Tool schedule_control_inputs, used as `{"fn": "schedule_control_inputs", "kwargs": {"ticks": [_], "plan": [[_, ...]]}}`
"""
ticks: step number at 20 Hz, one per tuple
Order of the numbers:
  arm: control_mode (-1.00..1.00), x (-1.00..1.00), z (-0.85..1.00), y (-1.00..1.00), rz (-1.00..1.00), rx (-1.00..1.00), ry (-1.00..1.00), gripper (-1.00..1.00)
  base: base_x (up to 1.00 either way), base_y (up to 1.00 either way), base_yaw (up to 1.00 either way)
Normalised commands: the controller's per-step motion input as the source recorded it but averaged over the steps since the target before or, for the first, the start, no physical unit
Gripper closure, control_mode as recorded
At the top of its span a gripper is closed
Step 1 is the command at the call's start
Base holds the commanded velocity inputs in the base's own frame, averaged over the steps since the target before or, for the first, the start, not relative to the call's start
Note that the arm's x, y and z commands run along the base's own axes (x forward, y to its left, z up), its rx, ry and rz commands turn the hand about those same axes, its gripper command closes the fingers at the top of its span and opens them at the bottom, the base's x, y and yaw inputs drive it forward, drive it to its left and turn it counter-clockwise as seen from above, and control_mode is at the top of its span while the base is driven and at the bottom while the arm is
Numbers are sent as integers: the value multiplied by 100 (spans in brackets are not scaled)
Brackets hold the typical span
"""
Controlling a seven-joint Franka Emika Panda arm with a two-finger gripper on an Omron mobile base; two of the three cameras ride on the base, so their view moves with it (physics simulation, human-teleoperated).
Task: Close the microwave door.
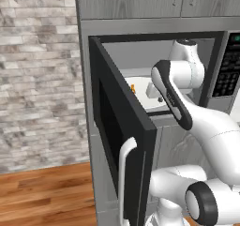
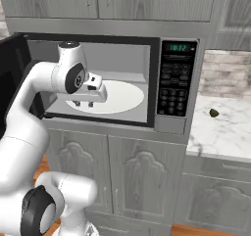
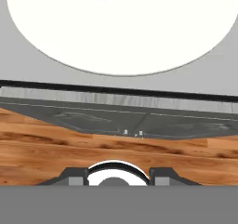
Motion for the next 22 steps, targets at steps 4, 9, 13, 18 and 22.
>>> {"fn": "schedule_control_inputs", "kwargs": {"ticks": [4,9,13,18,22], "plan": [[100,0,0,0,0,0,0,-100,-18,0,0],[100,0,0,0,0,0,0,-100,-71,-4,-2],[100,0,0,0,0,0,0,-100,-68,0,-2],[100,0,0,0,0,0,0,-100,-34,0,0],[-100,-2,0,0,0,0,0,-100,0,0,0]]}}
